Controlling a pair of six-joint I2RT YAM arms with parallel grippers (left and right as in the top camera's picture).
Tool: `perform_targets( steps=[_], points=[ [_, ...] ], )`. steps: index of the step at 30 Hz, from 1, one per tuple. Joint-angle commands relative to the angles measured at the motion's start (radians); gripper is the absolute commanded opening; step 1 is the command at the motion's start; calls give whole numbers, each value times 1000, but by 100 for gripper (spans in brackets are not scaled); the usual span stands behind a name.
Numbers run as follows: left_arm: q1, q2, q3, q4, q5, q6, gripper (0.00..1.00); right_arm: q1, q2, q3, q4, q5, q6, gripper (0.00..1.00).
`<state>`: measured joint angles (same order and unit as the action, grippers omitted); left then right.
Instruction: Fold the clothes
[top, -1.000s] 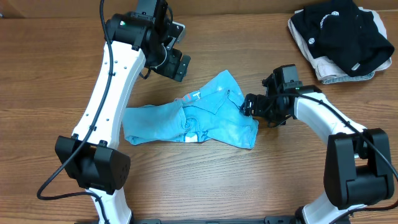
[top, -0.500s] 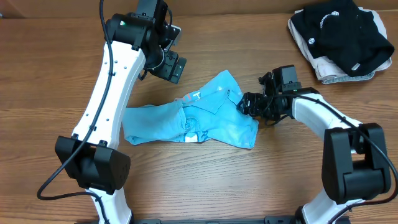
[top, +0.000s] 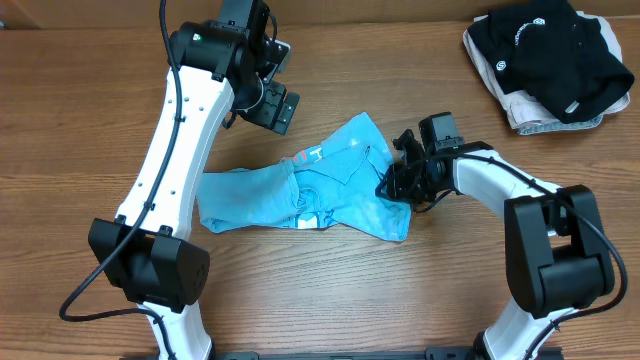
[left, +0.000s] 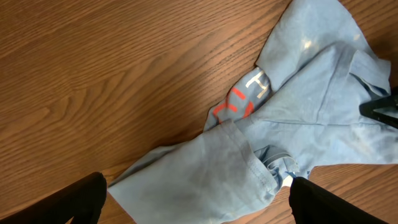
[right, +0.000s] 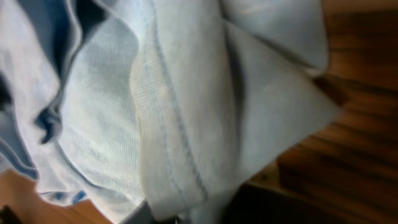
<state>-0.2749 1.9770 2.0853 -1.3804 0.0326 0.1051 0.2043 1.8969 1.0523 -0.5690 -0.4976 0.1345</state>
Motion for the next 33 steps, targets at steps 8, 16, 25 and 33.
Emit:
perform_targets(
  steps=[8, 16, 25, 33],
  points=[
    [2, -8, 19, 36, -10, 3, 95, -182, 17, 49, -81, 69, 60, 4],
    [14, -8, 19, 68, -100, 3, 92, -349, -25, 228, -356, 51, -69, 4],
    [97, -8, 19, 73, -115, -30, 92, -268, -26, 497, -659, 47, -148, 4],
    [232, -8, 19, 114, -111, -31, 97, 46, -25, 645, -716, 49, -90, 4]
  ],
)
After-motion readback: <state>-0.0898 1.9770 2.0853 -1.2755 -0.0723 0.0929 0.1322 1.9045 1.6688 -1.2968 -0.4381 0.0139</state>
